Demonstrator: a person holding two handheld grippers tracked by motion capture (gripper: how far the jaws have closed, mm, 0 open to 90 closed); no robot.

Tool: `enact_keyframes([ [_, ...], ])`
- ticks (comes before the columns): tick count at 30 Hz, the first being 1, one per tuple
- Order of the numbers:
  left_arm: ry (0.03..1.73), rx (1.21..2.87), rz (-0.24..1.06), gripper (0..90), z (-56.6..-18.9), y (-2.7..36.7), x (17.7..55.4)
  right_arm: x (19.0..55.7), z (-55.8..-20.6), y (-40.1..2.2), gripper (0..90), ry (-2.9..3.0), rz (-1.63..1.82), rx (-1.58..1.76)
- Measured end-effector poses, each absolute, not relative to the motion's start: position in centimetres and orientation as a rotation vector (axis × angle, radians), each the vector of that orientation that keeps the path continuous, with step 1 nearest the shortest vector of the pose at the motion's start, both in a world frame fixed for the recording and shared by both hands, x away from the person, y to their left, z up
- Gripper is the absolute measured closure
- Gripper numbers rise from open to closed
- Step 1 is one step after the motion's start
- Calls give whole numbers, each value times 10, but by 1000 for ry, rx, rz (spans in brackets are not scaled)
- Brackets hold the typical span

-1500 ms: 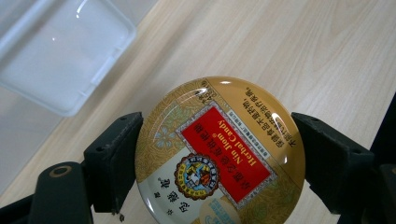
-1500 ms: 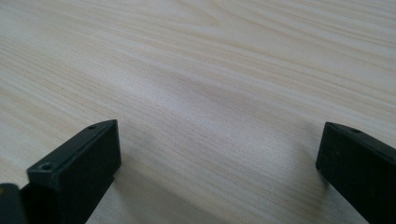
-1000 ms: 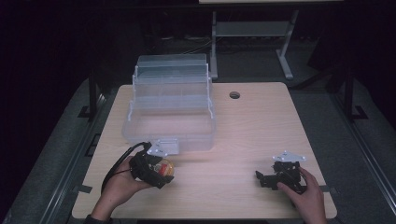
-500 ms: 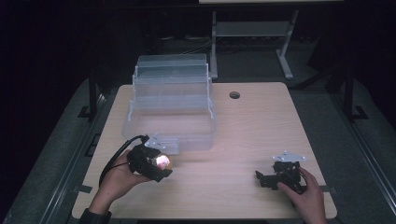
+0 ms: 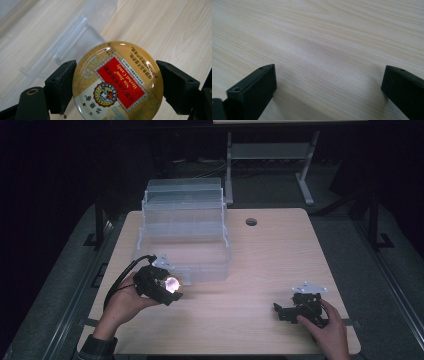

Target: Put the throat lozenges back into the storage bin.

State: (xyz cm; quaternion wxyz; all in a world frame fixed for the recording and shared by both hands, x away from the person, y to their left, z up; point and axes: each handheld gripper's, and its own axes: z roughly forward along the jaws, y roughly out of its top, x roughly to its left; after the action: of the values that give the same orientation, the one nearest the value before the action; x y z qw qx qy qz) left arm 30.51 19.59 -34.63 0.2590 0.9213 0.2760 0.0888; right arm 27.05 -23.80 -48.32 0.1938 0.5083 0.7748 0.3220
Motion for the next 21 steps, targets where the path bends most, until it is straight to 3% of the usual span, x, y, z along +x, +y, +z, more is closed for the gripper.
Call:
enact_keyframes([
  [21, 792, 2492, 259, 195, -337, 202, 330, 270, -483, -238, 0, 2175, 904, 1423],
])
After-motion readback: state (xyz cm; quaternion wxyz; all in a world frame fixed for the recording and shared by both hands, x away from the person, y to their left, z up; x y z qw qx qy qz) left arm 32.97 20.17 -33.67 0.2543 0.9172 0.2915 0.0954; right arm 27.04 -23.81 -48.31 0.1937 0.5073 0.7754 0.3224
